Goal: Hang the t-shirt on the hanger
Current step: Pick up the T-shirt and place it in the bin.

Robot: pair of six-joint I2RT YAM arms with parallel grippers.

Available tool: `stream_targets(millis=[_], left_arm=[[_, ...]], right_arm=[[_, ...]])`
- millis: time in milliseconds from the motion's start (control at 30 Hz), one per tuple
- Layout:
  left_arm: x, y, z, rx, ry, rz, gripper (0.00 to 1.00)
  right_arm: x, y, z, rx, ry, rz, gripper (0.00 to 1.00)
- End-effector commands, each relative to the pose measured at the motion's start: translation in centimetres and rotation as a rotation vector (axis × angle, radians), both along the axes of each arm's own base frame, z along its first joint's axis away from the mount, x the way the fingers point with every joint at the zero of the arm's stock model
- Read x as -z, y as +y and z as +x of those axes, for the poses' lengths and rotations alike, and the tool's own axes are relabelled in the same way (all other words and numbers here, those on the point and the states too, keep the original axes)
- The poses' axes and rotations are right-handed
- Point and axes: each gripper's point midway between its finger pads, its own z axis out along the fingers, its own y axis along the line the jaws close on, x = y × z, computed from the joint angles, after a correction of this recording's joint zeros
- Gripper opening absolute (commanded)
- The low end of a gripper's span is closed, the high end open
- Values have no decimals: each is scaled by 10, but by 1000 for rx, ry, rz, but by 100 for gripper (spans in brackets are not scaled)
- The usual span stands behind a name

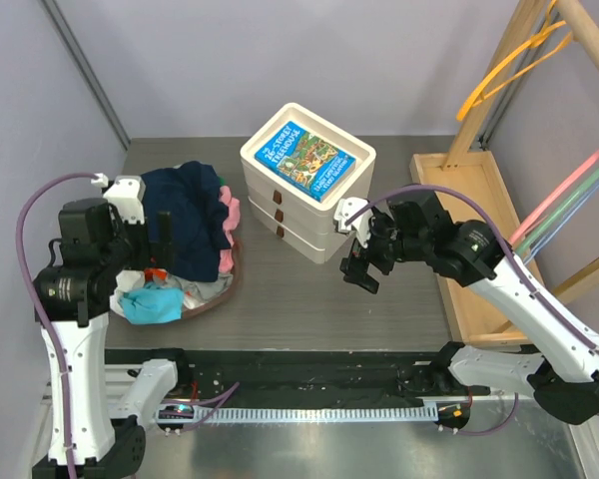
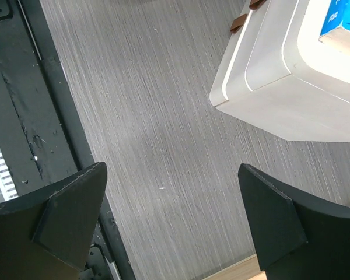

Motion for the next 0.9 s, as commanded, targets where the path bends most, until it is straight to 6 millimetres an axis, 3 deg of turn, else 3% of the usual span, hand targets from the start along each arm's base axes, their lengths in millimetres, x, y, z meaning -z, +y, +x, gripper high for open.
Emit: stream_targets(millis=[0,200,333,567,600,733,867], left_arm=[[-28,-12,29,124,-112,15,100],[-26,-16,75,202,-101,63,100],[-17,-39,111,267,-76,71,100],[19,-88,169,319,-39,76,94],[31,-91,179,313,-10,67,93],[58,-100,206,285,48,39,84],[87,-90,221,201,99,78,80]], right_arm=[[-2,4,-2,-20,-14,26,100],[6,1,-4,-42,9,15,100],[13,0,-1,-30,22,6,100],[21,-2,1,-16,49,0,100],[21,-2,1,-14,49,0,100],[22,-4,1,-5,56,1,100],[21,-4,1,1,59,6,100]])
